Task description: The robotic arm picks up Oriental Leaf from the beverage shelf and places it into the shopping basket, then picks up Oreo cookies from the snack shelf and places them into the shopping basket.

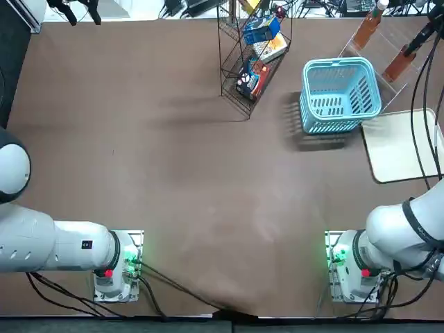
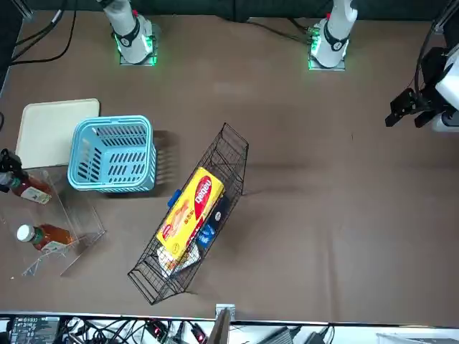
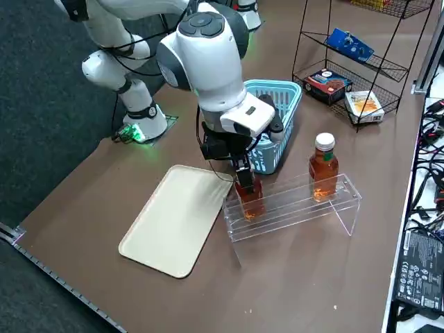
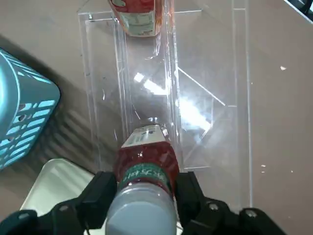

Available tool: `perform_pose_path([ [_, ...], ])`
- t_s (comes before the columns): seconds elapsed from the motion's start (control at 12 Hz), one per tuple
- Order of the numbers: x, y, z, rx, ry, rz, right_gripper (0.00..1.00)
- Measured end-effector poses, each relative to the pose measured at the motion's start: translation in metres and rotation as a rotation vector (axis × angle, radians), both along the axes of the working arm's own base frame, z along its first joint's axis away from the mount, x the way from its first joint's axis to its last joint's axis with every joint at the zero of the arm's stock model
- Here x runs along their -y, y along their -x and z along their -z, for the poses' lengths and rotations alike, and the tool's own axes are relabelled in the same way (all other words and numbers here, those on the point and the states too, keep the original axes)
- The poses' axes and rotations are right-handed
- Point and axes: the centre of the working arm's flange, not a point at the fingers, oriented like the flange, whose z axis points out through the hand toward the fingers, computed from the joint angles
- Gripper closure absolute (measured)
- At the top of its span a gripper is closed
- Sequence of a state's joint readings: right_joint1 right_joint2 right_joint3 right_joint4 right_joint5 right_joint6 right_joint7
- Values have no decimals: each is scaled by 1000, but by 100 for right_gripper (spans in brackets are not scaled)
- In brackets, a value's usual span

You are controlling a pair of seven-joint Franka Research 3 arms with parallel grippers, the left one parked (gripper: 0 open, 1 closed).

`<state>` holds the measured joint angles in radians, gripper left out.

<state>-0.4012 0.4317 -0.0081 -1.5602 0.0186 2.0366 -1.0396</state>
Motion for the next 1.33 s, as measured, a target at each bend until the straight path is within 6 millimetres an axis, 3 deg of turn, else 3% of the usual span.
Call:
perform_pose_path([
  [0.08, 0, 0, 0, 0, 0, 0, 25],
  [0.17, -1, 0, -2, 1, -1, -1, 41],
  [0.25, -1, 1, -3, 0, -2, -2, 44],
  [0.83, -4, 0, -8, 9, 0, -6, 44],
  [1.0, -6, 2, -25, 27, 7, -8, 44],
  [1.33, -16, 19, -89, 32, 7, -14, 44],
])
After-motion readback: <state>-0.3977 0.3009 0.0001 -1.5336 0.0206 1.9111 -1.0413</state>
